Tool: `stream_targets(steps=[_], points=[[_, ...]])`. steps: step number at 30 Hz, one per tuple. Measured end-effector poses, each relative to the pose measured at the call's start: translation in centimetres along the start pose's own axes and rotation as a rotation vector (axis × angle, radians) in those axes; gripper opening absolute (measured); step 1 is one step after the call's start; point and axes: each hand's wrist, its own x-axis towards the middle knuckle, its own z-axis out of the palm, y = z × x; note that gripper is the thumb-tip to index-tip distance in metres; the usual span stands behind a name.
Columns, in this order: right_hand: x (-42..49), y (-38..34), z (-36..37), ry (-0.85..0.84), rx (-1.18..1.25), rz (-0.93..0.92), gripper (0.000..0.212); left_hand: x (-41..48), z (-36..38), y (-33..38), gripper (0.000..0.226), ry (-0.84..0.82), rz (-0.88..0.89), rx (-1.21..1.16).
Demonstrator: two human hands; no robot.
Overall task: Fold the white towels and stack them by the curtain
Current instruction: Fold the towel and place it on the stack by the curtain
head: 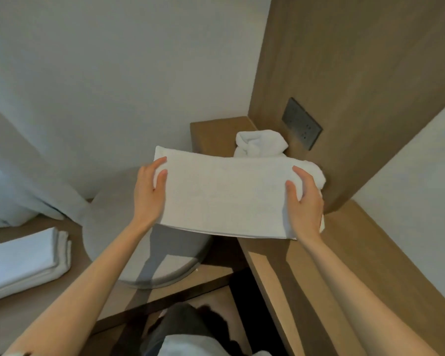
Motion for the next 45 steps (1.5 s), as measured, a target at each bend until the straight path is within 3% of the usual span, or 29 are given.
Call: stream_targets(steps=[17, 33, 37, 45], points=[[1.7, -8.7, 27.5, -0.386, -0.015, -0.137, 0.037, 8.2, -15.4, -19.3, 0.034, 0.08, -0.306, 0.17], [-1.4, -10.4, 38.7, -0.844, 0.113, -0.204, 0.039, -1.4, -20.2, -21.2, 0.03, 0.379, -0.67, 0.231], [-3.6, -10.8, 41.9, -0.953, 0.082, -0.163, 0.037, -2.8, -22.2, -23.4, 0.031, 0.415, -0.758, 0.265], [-10.7, -12.6, 50.1, -1.016, 0.008, -0.06, 0.034, -5.1, -29.0, -31.5, 0.029, 0.457, -0.822, 0.254]])
